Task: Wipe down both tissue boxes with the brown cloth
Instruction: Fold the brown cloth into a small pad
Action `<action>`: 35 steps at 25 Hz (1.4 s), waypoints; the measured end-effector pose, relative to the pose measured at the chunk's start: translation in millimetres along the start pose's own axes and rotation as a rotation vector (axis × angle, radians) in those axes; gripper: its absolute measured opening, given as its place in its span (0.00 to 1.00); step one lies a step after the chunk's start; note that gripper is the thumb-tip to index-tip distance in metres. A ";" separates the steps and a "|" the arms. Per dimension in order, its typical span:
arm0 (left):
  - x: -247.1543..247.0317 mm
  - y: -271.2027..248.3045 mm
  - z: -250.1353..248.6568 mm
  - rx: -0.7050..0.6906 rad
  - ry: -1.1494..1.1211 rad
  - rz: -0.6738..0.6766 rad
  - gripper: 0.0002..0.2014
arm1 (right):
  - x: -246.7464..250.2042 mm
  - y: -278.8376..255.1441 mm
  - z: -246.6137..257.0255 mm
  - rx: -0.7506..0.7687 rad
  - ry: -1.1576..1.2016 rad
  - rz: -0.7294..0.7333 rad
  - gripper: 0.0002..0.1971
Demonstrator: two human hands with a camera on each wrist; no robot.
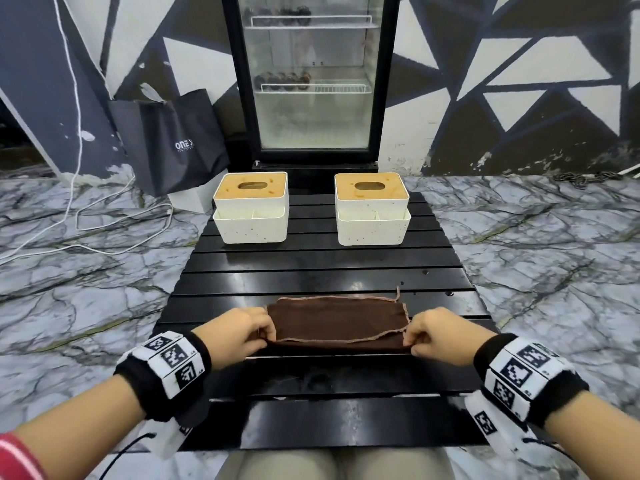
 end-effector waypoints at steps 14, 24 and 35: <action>2.4 70.4 37.2 0.298 -0.007 -0.146 0.06 | 24.0 68.5 -23.3 -0.223 0.131 -0.228 0.04; 1.8 68.5 40.3 0.316 -0.064 -0.237 0.06 | 20.1 71.5 -24.9 -0.201 0.114 -0.193 0.05; -16.6 54.7 21.1 0.226 -0.073 -0.153 0.11 | 5.3 59.9 -9.2 -0.342 0.094 -0.134 0.25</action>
Point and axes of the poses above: each hand's wrist, its own y-axis towards the middle knuckle, its own x-axis out of the back of the hand, z = x × y, the point moved 1 cm from there along y, towards the middle knuckle, and after that the axes turned 2 degrees about y, right-handed, at the moved point
